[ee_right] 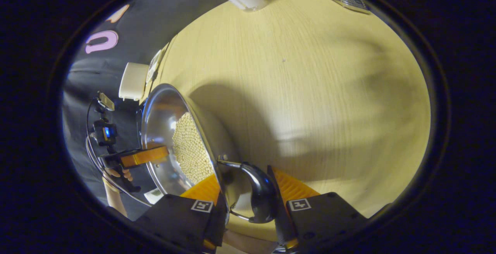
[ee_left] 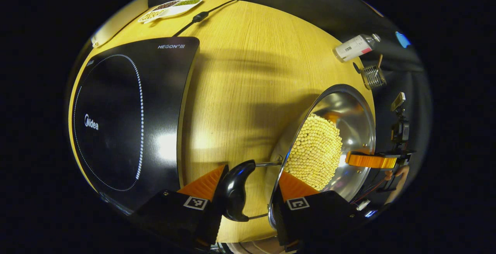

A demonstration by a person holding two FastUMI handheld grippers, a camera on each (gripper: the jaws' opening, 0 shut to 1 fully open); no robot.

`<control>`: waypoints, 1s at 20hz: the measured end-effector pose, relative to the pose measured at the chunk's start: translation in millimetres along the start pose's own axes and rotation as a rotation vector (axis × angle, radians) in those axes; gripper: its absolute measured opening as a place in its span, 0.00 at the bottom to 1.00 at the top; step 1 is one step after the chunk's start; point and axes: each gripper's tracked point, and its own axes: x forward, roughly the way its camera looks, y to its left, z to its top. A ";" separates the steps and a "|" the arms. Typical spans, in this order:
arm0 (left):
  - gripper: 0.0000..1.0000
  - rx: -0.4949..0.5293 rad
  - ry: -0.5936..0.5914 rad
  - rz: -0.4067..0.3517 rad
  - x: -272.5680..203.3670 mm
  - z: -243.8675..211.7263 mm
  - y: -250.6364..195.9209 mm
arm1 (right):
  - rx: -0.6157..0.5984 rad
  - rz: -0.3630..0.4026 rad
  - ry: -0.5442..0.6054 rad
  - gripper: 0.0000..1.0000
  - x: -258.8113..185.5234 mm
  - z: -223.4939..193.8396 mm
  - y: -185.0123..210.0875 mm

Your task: First push the handle of the pot to place it horizontally, then grasp the pot with both hands and set it on the induction cooktop.

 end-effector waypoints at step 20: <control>0.60 0.036 0.011 0.023 -96.5 -73.2 1.4 | 0.009 0.016 0.005 0.55 8.2 4.0 -1.6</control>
